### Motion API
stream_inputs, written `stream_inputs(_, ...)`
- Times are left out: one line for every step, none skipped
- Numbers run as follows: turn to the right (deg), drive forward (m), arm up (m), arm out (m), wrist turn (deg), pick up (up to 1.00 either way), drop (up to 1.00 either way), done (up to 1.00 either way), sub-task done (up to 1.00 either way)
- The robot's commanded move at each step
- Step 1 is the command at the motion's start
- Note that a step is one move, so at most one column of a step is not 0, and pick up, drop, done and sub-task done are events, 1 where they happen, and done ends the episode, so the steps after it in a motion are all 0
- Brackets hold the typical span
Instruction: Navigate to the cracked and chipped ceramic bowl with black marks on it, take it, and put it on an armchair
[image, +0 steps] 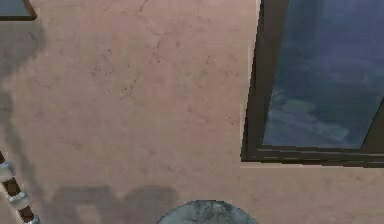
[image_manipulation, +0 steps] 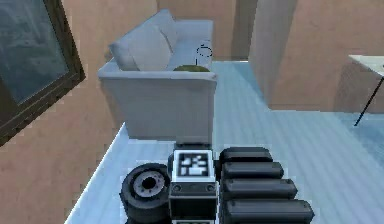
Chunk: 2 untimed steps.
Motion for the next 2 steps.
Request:
stream_inputs(39.0, 0.00, 0.00, 0.00, 0.0, 0.00, 0.00, 0.00, 0.00)
stream_inputs(-45.0, 0.00, 0.00, 0.00, 0.0, 0.00, 0.00, 0.00, 0.00)
